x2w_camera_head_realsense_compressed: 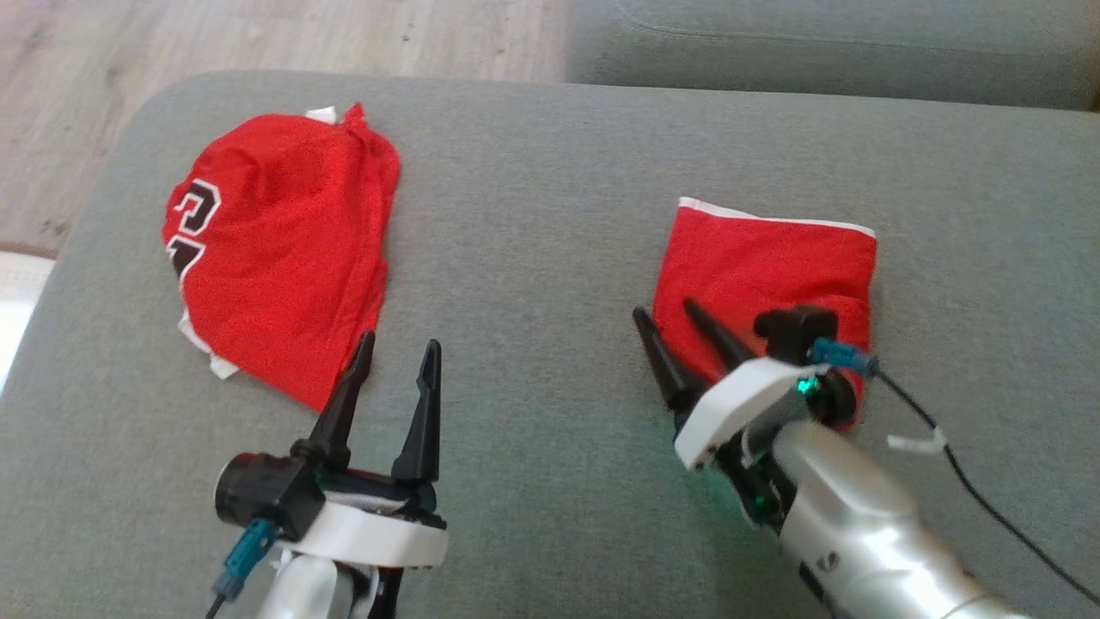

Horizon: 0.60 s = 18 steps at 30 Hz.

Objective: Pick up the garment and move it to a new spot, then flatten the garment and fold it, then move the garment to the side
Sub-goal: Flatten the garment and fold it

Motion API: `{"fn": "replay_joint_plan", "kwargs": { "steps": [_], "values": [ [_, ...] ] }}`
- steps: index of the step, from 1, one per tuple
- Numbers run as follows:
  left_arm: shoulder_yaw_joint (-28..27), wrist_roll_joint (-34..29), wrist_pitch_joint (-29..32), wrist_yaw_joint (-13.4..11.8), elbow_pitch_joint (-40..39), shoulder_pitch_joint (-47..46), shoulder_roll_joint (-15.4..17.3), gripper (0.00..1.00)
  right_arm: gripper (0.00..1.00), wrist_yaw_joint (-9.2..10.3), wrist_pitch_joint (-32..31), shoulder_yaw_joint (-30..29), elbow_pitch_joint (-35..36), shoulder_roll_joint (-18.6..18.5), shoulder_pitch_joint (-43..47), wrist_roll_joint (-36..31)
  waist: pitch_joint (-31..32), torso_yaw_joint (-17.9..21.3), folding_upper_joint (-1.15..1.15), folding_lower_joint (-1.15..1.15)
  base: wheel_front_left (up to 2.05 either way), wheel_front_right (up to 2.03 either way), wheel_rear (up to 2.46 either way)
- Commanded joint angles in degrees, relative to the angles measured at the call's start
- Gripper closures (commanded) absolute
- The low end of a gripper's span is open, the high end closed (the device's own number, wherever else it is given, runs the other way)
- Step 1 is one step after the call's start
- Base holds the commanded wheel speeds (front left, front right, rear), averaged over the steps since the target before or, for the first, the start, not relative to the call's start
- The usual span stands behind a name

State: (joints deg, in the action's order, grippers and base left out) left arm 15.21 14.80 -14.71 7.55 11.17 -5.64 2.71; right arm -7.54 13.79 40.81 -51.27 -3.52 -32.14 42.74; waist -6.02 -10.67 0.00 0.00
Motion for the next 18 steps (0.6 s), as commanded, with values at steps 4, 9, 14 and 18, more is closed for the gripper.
{"fn": "replay_joint_plan", "kwargs": {
  "steps": [4, 9, 14, 18],
  "values": [
    [-2.42, 0.2, -0.29, -0.36, -2.96, -1.9, 0.17, 0.0, 0.0, 0.05, 1.15, -5.08, 2.94, 0.59, -3.15, -4.84, 0.02, 2.93, 0.0, 0.0, 0.0, 0.0, 0.0],
    [-3.47, 0.23, -0.29, -0.43, -4.99, -2.3, 0.17, 0.0, 0.0, 0.05, 1.18, -18.01, 13.34, -0.85, 1.72, -15.51, -0.05, 6.58, 0.0, 0.0, 0.0, 0.0, 0.0],
    [-4.05, 0.49, -0.29, -0.36, -7.17, -2.64, 0.17, 0.0, 0.0, 0.05, 1.19, -31.42, 24.64, -0.26, 10.37, -29.11, -0.24, 9.86, 0.0, 0.0, 0.0, 0.0, 0.0],
    [-4.49, 0.56, -0.29, -0.3, -8.22, -2.74, 0.17, 0.0, 0.0, 0.05, 1.2, -38.94, 33.2, 0.54, 17.34, -37.55, -0.54, 11.75, 0.0, 0.0, 0.0, 0.0, 0.0]
  ]
}}
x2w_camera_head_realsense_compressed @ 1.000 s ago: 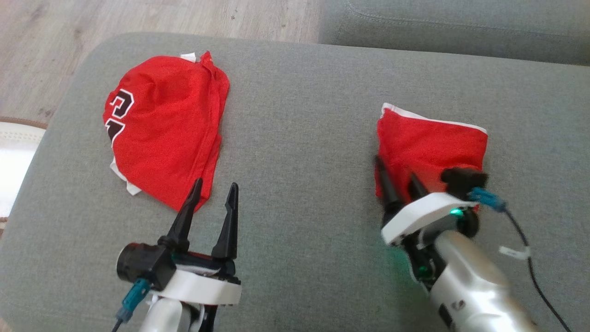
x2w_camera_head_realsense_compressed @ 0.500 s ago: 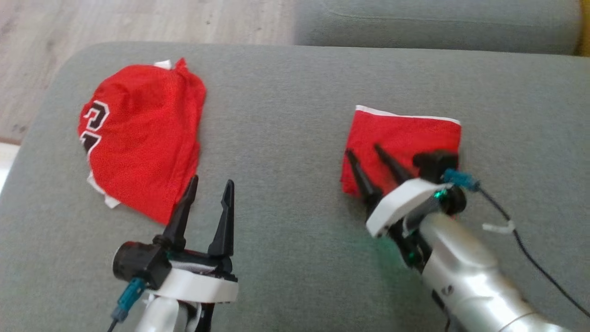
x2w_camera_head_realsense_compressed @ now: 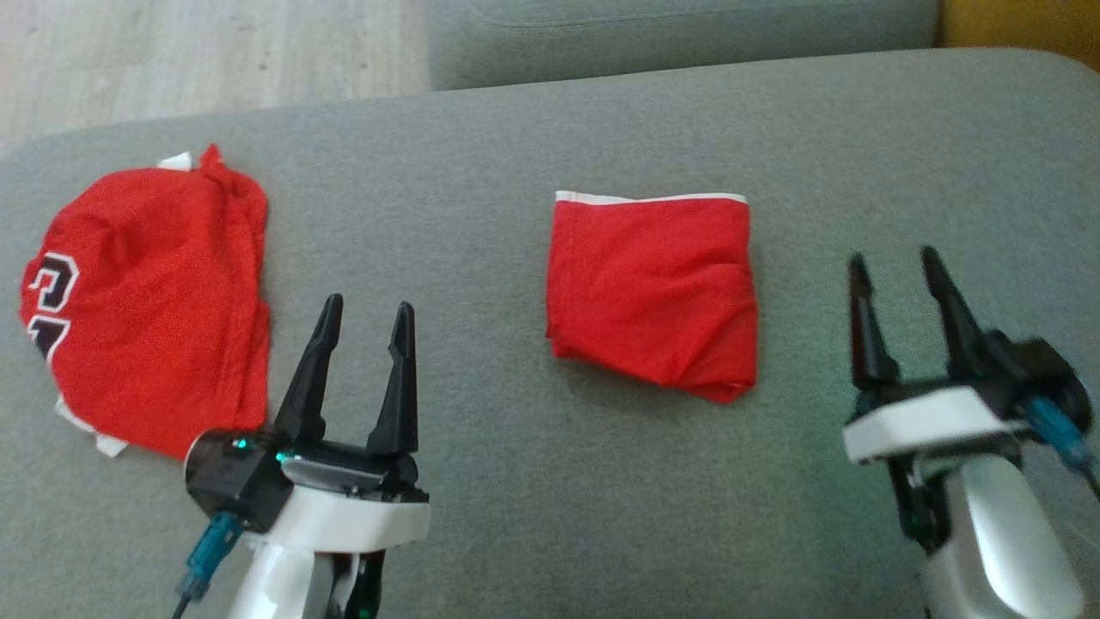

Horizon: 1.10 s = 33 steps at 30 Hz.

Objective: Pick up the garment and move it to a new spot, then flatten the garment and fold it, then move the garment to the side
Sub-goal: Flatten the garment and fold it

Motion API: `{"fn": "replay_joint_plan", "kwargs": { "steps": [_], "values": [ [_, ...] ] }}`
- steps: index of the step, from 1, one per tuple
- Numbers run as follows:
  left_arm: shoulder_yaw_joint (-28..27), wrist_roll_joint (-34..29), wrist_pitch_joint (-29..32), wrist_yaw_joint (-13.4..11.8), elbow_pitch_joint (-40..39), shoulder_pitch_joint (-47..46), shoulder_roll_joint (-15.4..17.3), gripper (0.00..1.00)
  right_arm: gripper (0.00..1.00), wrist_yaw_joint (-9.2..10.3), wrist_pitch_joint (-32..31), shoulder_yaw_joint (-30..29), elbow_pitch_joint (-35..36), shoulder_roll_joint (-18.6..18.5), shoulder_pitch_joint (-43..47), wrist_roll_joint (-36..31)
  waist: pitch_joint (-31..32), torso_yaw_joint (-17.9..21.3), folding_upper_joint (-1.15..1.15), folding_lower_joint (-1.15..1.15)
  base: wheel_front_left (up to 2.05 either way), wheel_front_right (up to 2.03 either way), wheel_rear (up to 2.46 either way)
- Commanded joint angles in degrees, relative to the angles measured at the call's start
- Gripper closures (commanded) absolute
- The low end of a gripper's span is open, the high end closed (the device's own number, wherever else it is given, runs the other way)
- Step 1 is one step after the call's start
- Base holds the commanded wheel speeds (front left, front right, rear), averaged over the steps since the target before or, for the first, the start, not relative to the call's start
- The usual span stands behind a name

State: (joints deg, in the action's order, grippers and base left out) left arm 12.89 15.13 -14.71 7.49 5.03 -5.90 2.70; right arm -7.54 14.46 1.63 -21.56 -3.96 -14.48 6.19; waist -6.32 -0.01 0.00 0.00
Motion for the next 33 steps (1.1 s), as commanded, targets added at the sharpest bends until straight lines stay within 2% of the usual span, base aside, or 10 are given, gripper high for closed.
{"fn": "replay_joint_plan", "kwargs": {
  "steps": [1, 6, 13, 14, 15, 19, 23, 28, 33],
  "values": [
    [-2.12, 0.28, -0.29, -0.22, -2.09, -2.45, 0.18, 0.0, 0.0, 0.05, 0.53, -0.6, 4.97, 1.02, 1.28, -0.61, -0.26, 1.38, 0.0, 0.0, 0.0, 0.0, 0.0],
    [-2.29, 0.69, -0.29, -0.13, -0.68, -1.8, 0.18, 0.0, 0.0, 0.05, 0.53, -1.88, 8.88, 1.06, 6.07, 2.82, -0.36, 2.59, 0.0, 0.0, 0.0, 0.0, 0.0],
    [-2.1, 0.66, -0.29, -0.06, -0.43, -2.01, 0.18, 0.0, 0.0, 0.05, 0.53, -1.84, 10.31, 1.07, 6.04, 3.05, -1.14, 2.21, 0.0, 0.0, 0.0, 0.0, 0.0],
    [-1.88, 0.63, -0.29, -0.05, -0.49, -2.22, 0.18, 0.0, 0.56, 0.05, 0.53, -1.75, 10.43, 1.07, 5.72, 2.93, -1.46, 1.86, 0.0, 0.0, 0.0, 0.0, 0.0],
    [-1.67, 0.62, -0.29, -0.04, -0.56, -2.45, 0.18, 0.0, 1.0, 0.05, 0.53, -1.65, 10.62, 1.07, 5.26, 2.66, -1.87, 1.47, 0.0, 0.0, 0.0, 0.0, 0.0],
    [-0.62, 0.93, -0.29, -0.02, -0.6, -3.55, 0.18, 0.0, 1.0, 0.05, 0.53, -0.44, 9.71, 1.08, 2.63, 1.1, -3.86, -0.7, 0.0, 0.0, 0.0, 0.0, 0.0],
    [0.54, 1.2, -0.29, -0.01, -0.2, -4.45, 0.18, 0.0, 1.0, 0.05, 0.53, 1.45, 5.57, 1.08, -1.64, -0.71, -6.14, -3.07, 0.0, 0.0, 0.0, 0.0, 0.0],
    [2.21, 1.41, -0.29, -0.01, 0.41, -5.88, 0.18, 0.0, 1.0, 0.05, 0.53, 3.89, -3.38, 1.08, -8.53, -1.88, -8.98, -6.18, 0.0, 0.0, 0.0, 0.0, 0.0],
    [3.57, 1.16, -0.29, -0.01, 0.58, -7.57, 0.18, 0.0, 1.0, 0.05, 0.53, 1.36, -14.46, 1.08, -14.85, -4.9, -11.51, -9.01, 0.0, 0.0, 0.0, 0.0, 0.0]
  ]
}}
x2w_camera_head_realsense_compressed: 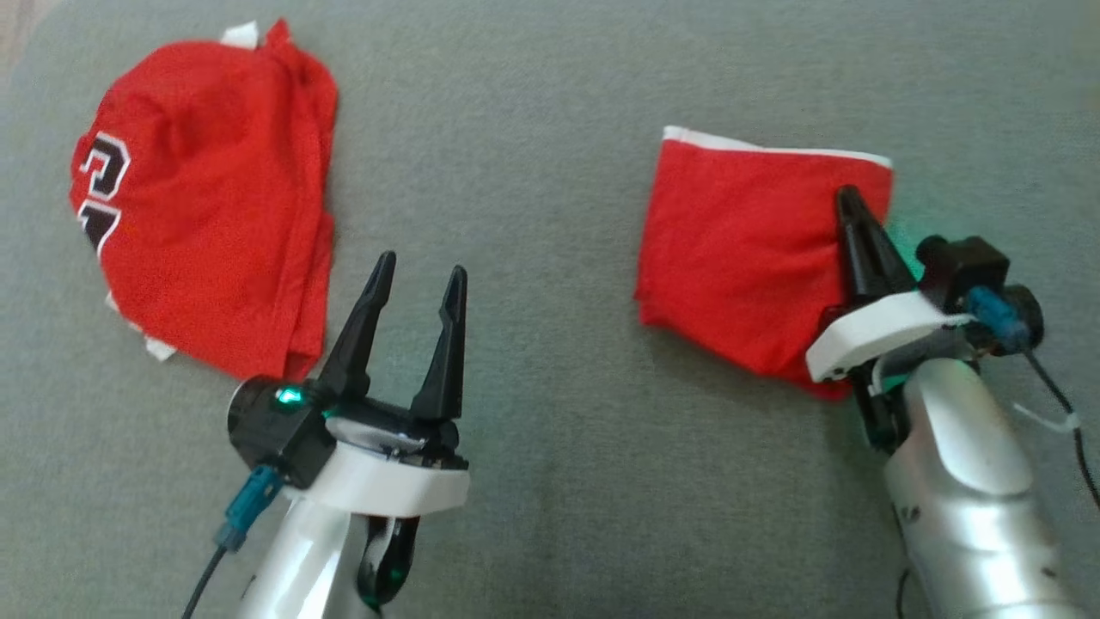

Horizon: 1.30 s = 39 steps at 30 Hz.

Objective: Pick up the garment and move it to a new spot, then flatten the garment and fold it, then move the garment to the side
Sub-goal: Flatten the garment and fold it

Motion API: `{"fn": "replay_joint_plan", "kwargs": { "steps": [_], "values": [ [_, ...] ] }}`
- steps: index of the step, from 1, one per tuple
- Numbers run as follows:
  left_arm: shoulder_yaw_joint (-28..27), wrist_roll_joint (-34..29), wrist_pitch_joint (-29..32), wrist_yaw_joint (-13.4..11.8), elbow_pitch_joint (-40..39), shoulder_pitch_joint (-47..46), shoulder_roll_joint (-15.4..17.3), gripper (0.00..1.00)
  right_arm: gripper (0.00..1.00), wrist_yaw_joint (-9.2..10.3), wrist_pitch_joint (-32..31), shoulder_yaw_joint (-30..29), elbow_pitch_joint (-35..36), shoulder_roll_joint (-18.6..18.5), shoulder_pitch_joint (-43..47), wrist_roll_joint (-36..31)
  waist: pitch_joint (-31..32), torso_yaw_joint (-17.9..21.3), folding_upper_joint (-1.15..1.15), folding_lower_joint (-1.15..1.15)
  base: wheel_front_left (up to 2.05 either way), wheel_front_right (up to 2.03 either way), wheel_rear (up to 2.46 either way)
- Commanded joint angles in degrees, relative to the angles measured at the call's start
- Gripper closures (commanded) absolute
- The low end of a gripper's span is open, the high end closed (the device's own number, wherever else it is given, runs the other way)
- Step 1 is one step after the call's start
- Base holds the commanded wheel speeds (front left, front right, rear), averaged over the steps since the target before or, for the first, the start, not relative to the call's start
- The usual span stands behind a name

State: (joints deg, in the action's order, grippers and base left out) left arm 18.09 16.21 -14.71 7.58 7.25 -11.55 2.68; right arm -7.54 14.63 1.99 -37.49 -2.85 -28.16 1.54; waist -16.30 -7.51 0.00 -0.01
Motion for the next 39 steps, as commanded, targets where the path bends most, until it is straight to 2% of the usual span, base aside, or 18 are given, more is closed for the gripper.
{"fn": "replay_joint_plan", "kwargs": {
  "steps": [1, 4, 7, 14, 17, 19, 24, 30, 34, 39],
  "values": [
    [-1.57, 0.13, -0.29, -0.09, -1.62, -2.22, 0.2, 0.0, 1.0, 0.05, 0.37, -0.16, -0.87, -0.03, -2.24, -0.85, -1.94, -1.93, 0.0, 0.01, 0.0, 0.0, 0.0],
    [-1.36, 0.17, -0.29, -0.09, -1.48, -2.82, 0.2, 0.0, 1.0, 0.05, 0.37, -2.97, -7.06, -0.03, -4.95, -3.08, -2.47, -2.75, 0.0, 0.01, 0.0, 0.0, 0.0],
    [-1.59, 0.16, -0.29, -0.09, -1.18, -2.84, 0.2, 0.0, 1.0, 0.05, 0.37, -2.58, -8.57, -0.03, -6.93, -2.42, -2.06, -2.93, 0.0, 0.01, 0.0, 0.0, 0.0],
    [-1.33, 0.53, -0.29, -0.09, -0.98, -2.41, 0.2, 0.0, 1.0, 0.05, 0.37, 7.75, -0.94, -0.03, -5.62, 5.27, 0.01, -2.77, 0.0, 0.01, 0.0, 0.0, 0.0],
    [-1.09, 0.73, -0.29, -0.09, -1.08, -2.19, 0.2, 0.0, 1.0, 0.05, 0.37, 12.84, -2.13, -0.03, -4.56, 7.27, 0.49, -3.05, 0.0, 0.01, 0.0, 0.0, 0.0],
    [-0.9, 0.84, -0.29, -0.09, -1.14, -1.98, 0.2, 0.0, 1.0, 0.05, -0.12, 15.74, -6.06, -0.03, -4.27, 7.83, 0.72, -3.38, 0.0, 0.01, 0.0, 0.0, 0.0],
    [-0.98, 0.94, -0.29, -0.09, -1.08, -1.41, 0.2, 0.0, 1.0, 0.05, -0.87, 19.21, -11.45, -0.03, -5.06, 9.49, 1.02, -4.05, 0.0, 0.01, 0.0, 0.0, 0.0],
    [-2.0, 0.85, -0.29, -0.09, -0.95, -0.6, 0.2, 0.0, 1.0, 0.05, 0.23, 22.21, -9.55, -0.03, -5.6, 12.91, 1.63, -4.06, 0.0, 0.01, 0.0, 0.0, 0.0],
    [-2.24, 0.87, -0.29, -0.09, -0.84, -0.33, 0.2, 0.0, 1.0, 0.05, -0.15, 26.7, -11.72, -0.03, -4.96, 14.33, 2.06, -3.66, 0.0, 0.01, 0.0, 0.0, 0.0],
    [-2.63, 1.03, -0.29, -0.09, -1.22, -0.63, 0.2, 0.0, 1.0, 0.05, 0.21, 25.51, -12.47, -0.03, -5.74, 16.6, 2.58, -2.75, 0.0, 0.01, 0.0, 0.0, 0.0]
  ]
}}
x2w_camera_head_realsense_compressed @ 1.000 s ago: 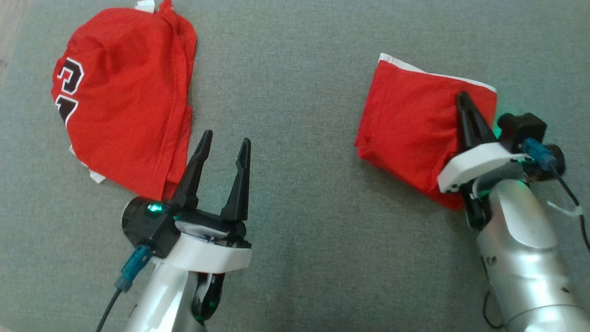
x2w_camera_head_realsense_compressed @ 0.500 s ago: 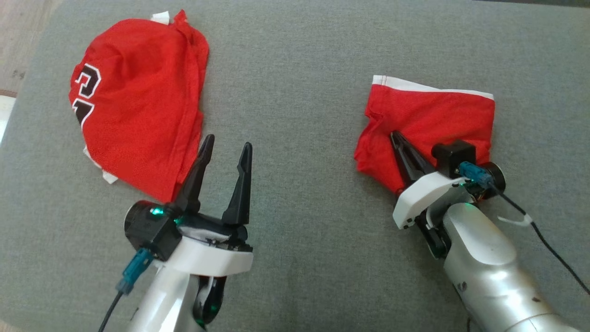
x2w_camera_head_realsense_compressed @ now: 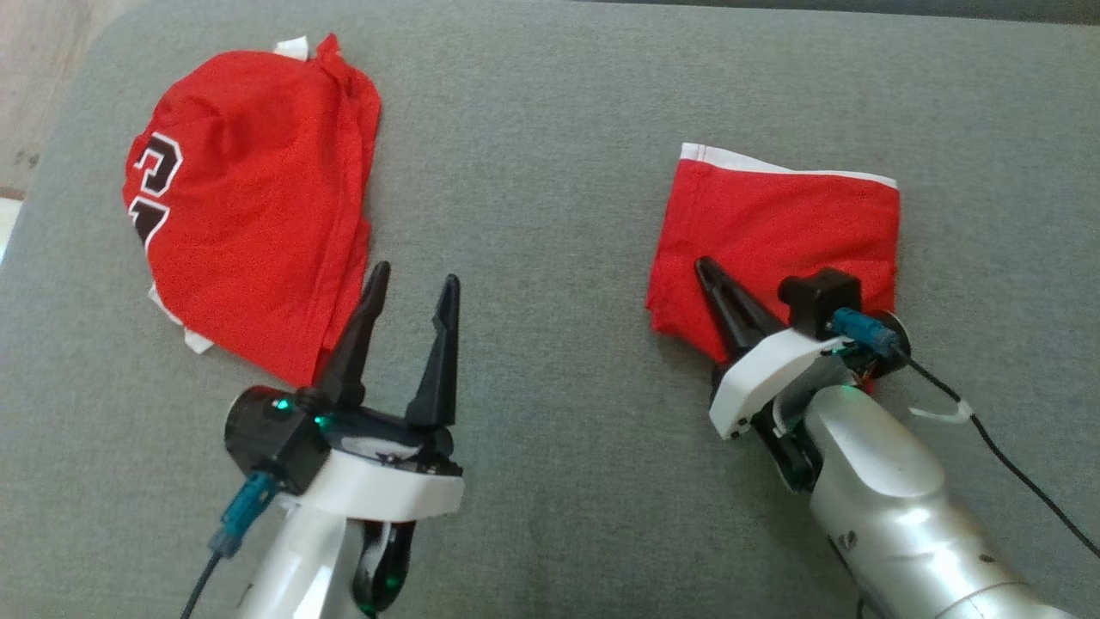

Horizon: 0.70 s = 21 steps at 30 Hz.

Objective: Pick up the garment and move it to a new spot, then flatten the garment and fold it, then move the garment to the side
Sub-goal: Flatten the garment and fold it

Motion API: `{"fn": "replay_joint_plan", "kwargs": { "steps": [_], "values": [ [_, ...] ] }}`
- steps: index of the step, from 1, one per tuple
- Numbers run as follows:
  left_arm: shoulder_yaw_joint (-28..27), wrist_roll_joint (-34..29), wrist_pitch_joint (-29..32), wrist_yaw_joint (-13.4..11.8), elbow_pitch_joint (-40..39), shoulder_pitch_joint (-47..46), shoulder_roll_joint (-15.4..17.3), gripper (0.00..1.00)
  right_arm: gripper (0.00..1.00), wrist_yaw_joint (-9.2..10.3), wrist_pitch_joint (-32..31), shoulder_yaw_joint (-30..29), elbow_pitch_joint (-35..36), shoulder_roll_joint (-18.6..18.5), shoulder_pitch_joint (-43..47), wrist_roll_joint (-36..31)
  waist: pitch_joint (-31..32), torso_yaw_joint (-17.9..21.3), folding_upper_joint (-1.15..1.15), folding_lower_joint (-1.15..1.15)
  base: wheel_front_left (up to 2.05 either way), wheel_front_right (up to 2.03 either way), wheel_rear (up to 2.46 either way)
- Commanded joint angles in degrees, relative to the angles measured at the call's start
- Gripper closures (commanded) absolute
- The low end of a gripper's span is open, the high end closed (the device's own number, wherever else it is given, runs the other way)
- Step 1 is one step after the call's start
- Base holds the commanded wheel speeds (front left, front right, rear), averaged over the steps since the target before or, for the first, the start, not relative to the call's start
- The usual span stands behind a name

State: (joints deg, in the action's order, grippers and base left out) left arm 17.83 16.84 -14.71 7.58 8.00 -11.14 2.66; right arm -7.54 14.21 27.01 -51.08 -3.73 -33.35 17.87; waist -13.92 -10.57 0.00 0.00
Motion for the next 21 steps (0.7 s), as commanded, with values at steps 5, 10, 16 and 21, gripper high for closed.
{"fn": "replay_joint_plan", "kwargs": {
  "steps": [5, 10, 16, 21],
  "values": [
    [-3.56, 0.04, -0.29, -0.09, -2.64, -0.77, 0.21, 0.0, 1.0, 0.05, 0.76, -5.44, 7.08, 0.85, 0.51, -2.26, 1.39, 2.52, 0.0, 0.0, 0.0, 0.0, 0.0],
    [-4.87, -0.2, -0.29, -0.09, -3.54, -0.03, 0.21, 0.0, 1.0, 0.05, 0.77, -14.15, 16.66, 0.85, 5.56, -7.42, 2.81, 5.99, 0.0, 0.0, 0.0, 0.0, 0.0],
    [-5.36, -0.6, -0.29, -0.09, -4.09, 0.63, 0.21, 0.0, 1.0, 0.05, 0.78, -21.34, 26.24, 0.85, 12.91, -12.34, 4.02, 9.94, 0.0, 0.0, 0.0, 0.0, 0.0],
    [-5.91, -0.9, -0.29, -0.09, -3.79, 1.55, 0.21, 0.0, 1.0, 0.05, 0.78, -24.14, 32.23, 0.85, 18.65, -11.65, 4.95, 12.23, 0.0, 0.0, 0.0, 0.0, 0.0]
  ]
}}
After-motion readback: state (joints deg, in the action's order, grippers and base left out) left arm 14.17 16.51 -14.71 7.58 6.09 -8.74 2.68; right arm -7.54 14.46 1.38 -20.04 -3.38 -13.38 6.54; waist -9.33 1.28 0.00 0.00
